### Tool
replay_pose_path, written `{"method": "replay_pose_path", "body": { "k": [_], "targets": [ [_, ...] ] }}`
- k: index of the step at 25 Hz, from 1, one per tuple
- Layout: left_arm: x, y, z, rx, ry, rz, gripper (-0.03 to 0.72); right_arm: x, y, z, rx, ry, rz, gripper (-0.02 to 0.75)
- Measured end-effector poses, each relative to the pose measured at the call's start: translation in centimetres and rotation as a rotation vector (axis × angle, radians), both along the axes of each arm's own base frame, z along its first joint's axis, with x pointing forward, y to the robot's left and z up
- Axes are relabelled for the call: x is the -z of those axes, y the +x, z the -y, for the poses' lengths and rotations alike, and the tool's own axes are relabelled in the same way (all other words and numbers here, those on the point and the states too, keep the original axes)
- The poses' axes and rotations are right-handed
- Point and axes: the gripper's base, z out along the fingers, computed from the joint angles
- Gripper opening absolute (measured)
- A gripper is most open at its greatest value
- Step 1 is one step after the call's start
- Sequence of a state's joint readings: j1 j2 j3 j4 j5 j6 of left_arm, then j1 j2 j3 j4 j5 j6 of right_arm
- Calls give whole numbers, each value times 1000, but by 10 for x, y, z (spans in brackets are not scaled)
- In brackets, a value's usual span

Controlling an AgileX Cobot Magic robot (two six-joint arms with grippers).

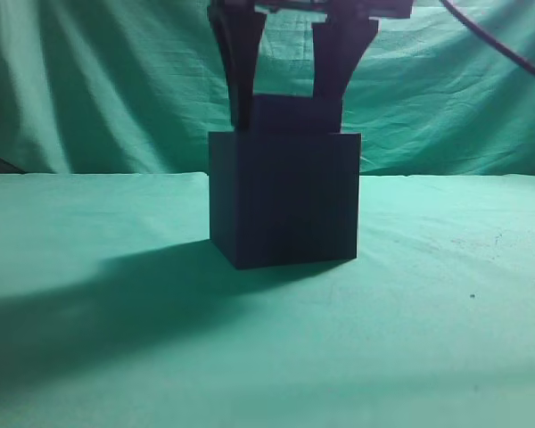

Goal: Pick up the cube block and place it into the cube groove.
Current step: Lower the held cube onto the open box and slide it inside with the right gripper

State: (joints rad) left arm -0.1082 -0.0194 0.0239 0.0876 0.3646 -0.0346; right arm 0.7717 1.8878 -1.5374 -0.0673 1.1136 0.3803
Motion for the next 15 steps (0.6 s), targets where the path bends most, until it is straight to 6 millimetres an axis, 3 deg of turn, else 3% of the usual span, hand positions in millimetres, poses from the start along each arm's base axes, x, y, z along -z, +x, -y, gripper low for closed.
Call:
{"method": "replay_pose_path", "body": {
  "k": [5,7,10,13,15],
  "targets": [
    [0,0,0,0,0,0,0,2,1,-1,-44,-14,-2,416],
    [0,0,0,0,0,0,0,-4,2,-1,-46,-21,-8,536],
    [0,0,0,0,0,0,0,-24,5,-3,-47,-19,10,640],
    [0,0,0,0,0,0,0,-54,12,-7,-58,26,101,623],
    [0,0,0,0,0,0,0,-74,10,-4,-64,54,149,497]
  ]
}}
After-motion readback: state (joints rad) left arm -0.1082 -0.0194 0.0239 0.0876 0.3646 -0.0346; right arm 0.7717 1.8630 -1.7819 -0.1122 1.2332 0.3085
